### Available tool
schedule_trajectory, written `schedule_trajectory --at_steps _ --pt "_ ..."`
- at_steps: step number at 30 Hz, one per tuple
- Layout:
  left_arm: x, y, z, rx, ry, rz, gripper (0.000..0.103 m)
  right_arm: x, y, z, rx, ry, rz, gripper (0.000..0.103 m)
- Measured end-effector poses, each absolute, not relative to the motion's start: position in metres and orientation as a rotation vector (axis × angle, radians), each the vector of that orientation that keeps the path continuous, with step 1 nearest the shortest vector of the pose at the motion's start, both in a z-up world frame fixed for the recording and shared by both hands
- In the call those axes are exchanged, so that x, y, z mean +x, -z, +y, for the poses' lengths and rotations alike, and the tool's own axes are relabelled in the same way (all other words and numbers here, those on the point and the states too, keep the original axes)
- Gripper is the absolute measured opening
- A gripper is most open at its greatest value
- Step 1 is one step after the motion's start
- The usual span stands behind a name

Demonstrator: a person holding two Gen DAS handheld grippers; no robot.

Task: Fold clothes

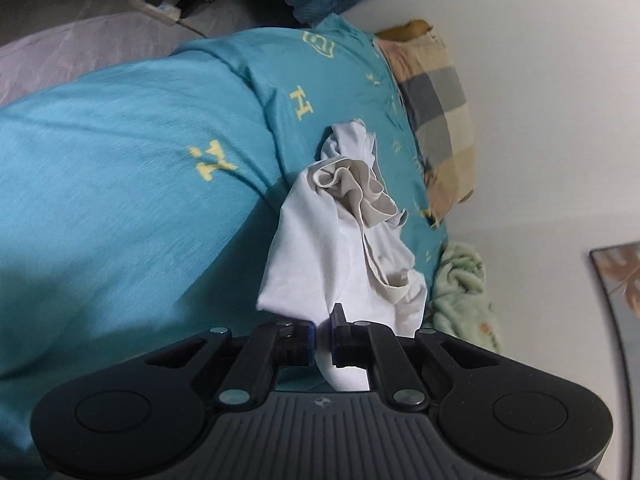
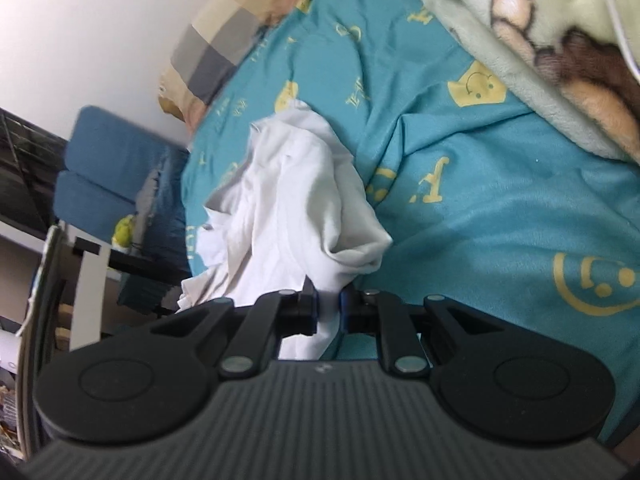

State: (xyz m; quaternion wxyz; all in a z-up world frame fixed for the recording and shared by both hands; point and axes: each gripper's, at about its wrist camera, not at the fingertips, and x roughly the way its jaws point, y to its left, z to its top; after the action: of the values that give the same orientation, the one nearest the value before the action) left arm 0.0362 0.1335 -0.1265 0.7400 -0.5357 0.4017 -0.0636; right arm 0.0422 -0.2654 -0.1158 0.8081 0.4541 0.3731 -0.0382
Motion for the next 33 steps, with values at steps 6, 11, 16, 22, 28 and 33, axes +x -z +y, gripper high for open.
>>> schedule_trajectory --at_steps 6,11,16,22,28,33 --pt "0.035 0.132 0.138 -1.161 0.109 0.867 0.007 0.040 0.127 -0.265 1.004 0.090 0.841 0.013" --pt "0.036 0.132 0.133 -1.099 0.083 0.879 0.008 0.042 0.130 -0.265 1.012 0.077 0.843 0.013" --pt "0.038 0.143 0.132 -1.100 0.068 0.916 0.009 0.043 0.135 -0.267 1.028 0.079 0.858 0.013" --pt "0.043 0.150 0.127 -1.091 0.063 0.956 0.030 0.042 0.137 -0.270 1.045 0.080 0.866 0.013" --pt "0.044 0.165 0.125 -1.178 0.061 0.999 0.054 0.041 0.138 -0.272 1.061 0.070 0.861 0.013" --pt "0.046 0.180 0.124 -1.282 0.062 0.995 0.045 0.040 0.138 -0.273 1.072 0.063 0.858 0.013"
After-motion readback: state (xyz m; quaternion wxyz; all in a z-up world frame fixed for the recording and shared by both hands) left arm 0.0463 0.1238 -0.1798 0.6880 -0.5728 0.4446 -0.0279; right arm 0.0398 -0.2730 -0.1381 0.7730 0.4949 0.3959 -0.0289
